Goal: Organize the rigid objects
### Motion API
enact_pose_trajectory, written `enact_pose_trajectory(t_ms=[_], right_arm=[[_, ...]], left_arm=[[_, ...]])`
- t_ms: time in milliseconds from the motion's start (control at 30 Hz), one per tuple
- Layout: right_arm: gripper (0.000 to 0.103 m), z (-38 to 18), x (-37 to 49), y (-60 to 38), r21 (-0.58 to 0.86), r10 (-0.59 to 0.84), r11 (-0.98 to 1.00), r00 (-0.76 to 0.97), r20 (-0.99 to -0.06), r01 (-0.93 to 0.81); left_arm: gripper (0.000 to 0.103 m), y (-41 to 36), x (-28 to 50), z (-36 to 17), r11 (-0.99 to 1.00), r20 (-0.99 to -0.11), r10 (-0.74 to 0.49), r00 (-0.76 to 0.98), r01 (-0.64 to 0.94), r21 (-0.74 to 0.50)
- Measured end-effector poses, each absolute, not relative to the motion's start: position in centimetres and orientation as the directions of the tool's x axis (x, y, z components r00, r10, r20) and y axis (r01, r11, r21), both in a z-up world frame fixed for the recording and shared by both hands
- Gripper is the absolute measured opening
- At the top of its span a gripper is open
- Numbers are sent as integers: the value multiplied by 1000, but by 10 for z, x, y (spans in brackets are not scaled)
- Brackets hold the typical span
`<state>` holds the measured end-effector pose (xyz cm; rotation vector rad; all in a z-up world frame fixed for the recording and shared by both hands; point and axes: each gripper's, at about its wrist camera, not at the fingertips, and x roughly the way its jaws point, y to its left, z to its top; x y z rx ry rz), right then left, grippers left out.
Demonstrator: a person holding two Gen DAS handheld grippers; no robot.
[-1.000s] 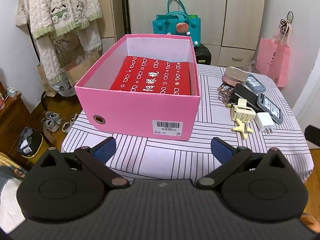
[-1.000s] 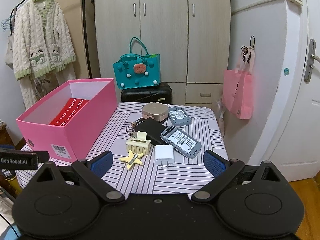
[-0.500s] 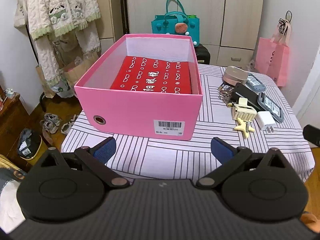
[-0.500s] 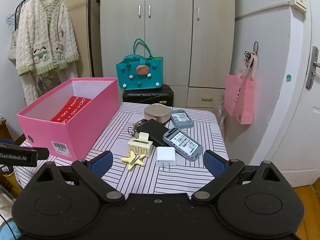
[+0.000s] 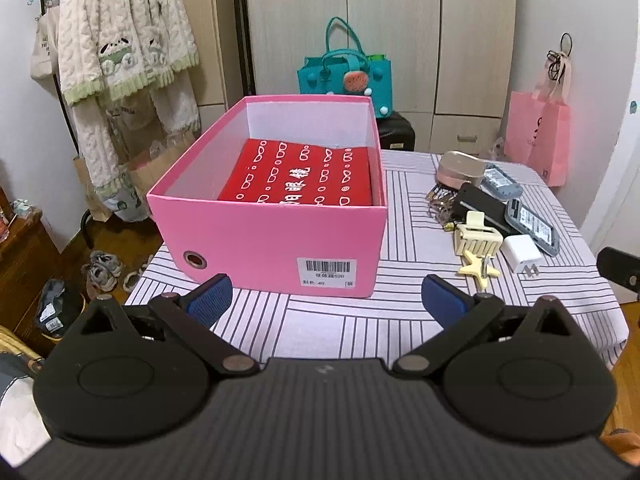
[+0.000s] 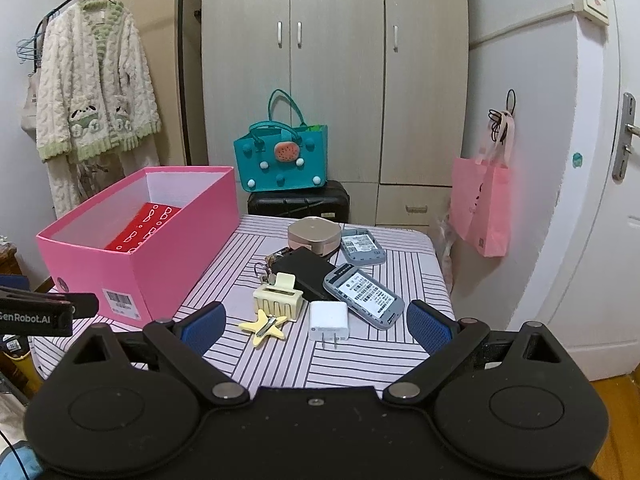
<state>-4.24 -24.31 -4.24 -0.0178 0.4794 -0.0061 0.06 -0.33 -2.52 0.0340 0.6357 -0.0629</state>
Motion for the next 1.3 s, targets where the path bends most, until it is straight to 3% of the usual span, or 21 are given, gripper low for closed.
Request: enact_pose_trajectory(t_ms=[400,800,1000,1300], right_arm=[[99,-43,-46,-241,-25,5,1000,889,-458,-19],[99,-47,-41,-243,-10,21,1000,883,-470,-29],[99,-50,-33,-254,47,137,991,913,-385,-129],[95,-61,12,-257,102,238,971,826,-512,-217]], left_arm=[[103,-6,-7,-29,997,-562,-32,826,69,44],[103,-2,-2,-31,996,-587,-64,807,85,10],[103,10,6,-18,988,-587,-142,797,153,-31],[102,41,29,14,981,-558,-109,822,180,74]])
